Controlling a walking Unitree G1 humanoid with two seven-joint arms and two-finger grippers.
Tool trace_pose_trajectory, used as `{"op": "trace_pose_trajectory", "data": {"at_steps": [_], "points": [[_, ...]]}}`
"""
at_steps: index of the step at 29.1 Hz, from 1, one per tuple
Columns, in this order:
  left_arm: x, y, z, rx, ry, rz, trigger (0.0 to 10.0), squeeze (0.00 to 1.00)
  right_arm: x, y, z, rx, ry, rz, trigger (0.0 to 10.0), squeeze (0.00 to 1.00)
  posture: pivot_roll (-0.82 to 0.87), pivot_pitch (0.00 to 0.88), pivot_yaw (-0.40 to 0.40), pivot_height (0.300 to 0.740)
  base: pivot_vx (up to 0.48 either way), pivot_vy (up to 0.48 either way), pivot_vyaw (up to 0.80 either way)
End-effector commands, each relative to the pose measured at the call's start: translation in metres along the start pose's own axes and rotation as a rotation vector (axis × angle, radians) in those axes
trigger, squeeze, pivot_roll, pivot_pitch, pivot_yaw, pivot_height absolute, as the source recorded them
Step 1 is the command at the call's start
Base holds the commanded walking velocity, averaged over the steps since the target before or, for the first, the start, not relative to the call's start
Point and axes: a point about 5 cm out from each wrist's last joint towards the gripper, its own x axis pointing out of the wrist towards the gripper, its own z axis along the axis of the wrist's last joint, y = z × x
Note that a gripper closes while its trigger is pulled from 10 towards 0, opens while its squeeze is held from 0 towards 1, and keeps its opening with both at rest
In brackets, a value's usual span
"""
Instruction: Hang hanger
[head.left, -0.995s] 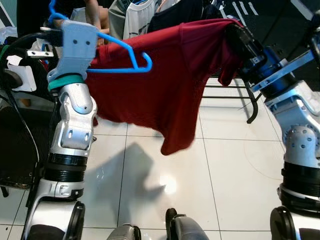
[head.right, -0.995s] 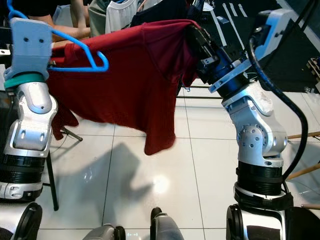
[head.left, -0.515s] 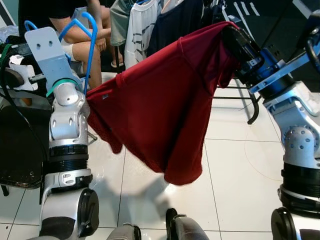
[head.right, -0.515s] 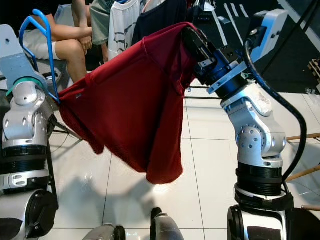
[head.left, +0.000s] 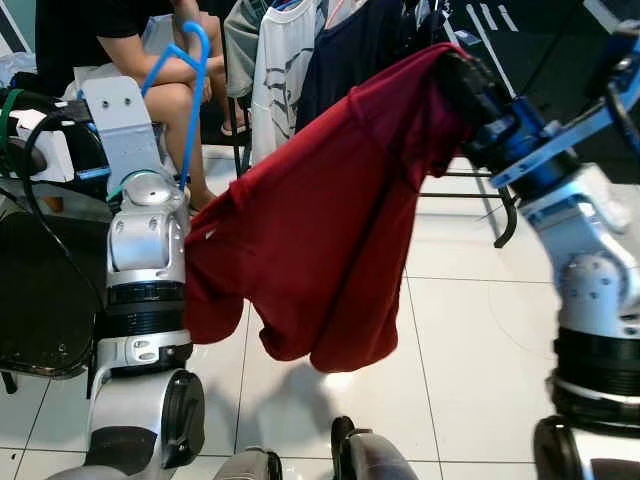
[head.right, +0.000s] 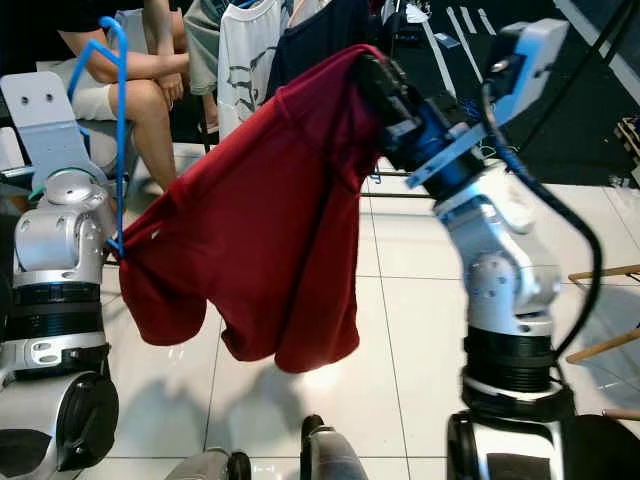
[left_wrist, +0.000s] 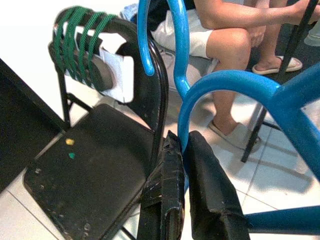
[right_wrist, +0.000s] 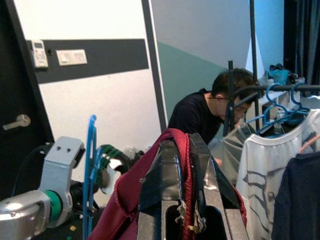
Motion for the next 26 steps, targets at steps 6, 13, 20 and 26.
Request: {"op": "trace_pose_trajectory", "data": {"at_steps": [6,13,20,26], "points": [[-0.015,0.006,0.016,0.026,-0.218,0.103,10.0,0.0,0.009,0.011,0.002,0.016,-0.053,0.03,10.0,0.0,-0.09,0.107,0.006,0.74,0.0,0.0,0.0],[-0.018,0.009,0.026,-0.021,-0.216,0.125,10.0,0.0,0.01,0.011,0.002,0.022,-0.056,0.027,10.0,0.0,-0.09,0.107,0.004,0.74,0.0,0.0,0.0],[-0.014,0.009,0.023,-0.129,-0.066,0.085,10.0,0.0,0.011,0.009,0.003,0.032,-0.073,0.011,10.0,0.0,-0.09,0.103,0.006,0.74,0.0,0.0,0.0],[-0.043,-0.028,0.024,-0.437,-0.02,-0.548,10.0,0.0,0.012,0.004,-0.006,0.041,-0.062,-0.035,10.0,0.0,-0.08,0.099,0.004,0.74,0.0,0.0,0.0]]}}
